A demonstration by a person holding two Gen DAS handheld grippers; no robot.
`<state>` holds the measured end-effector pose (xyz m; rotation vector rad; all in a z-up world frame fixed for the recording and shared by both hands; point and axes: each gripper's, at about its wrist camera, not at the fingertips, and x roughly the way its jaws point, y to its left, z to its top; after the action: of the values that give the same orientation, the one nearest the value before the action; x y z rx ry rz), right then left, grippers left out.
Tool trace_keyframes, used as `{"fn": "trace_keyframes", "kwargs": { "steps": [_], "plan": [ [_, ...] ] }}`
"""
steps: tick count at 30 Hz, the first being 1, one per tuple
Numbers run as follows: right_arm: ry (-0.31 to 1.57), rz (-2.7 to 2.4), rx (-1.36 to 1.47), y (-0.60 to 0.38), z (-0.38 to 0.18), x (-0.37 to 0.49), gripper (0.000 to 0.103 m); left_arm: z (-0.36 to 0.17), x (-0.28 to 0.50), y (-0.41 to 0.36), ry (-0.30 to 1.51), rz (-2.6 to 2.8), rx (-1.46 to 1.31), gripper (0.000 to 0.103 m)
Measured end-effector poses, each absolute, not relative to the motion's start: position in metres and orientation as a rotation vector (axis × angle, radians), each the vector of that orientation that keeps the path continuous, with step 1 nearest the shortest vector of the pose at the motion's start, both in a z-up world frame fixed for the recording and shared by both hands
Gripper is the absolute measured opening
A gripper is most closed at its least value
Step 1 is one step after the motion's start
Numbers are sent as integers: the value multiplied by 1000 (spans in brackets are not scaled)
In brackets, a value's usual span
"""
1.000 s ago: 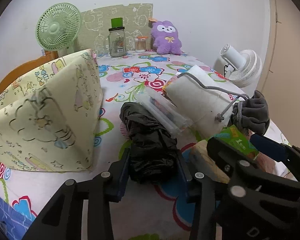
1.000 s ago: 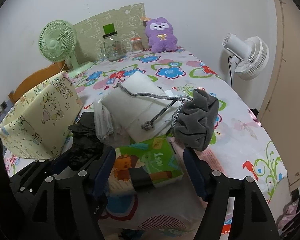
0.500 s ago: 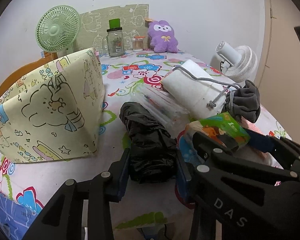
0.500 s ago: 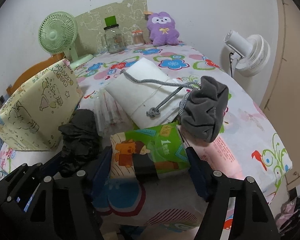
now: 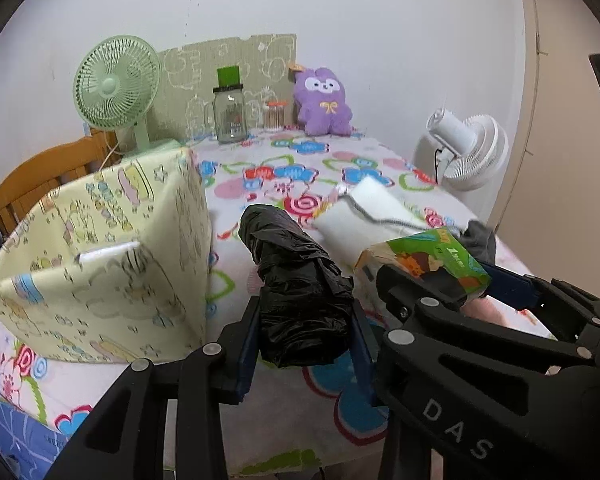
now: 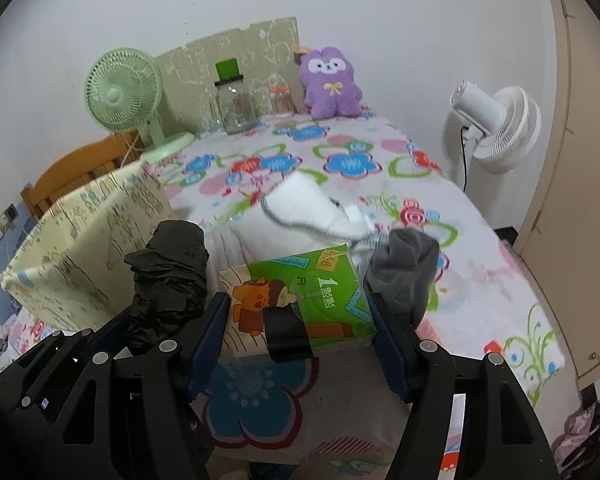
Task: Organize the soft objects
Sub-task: 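Carry the black roll and green pack together over the fabric box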
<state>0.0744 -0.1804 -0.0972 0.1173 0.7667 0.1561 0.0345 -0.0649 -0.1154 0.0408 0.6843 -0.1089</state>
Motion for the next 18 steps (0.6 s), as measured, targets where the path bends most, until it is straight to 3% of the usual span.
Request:
{"fn": "trace_keyframes", "kwargs": {
  "steps": [18],
  "plan": [
    [683,133,120,-190,-38,82,70,-59,47,-72,630,-134,37,41]
  ]
}}
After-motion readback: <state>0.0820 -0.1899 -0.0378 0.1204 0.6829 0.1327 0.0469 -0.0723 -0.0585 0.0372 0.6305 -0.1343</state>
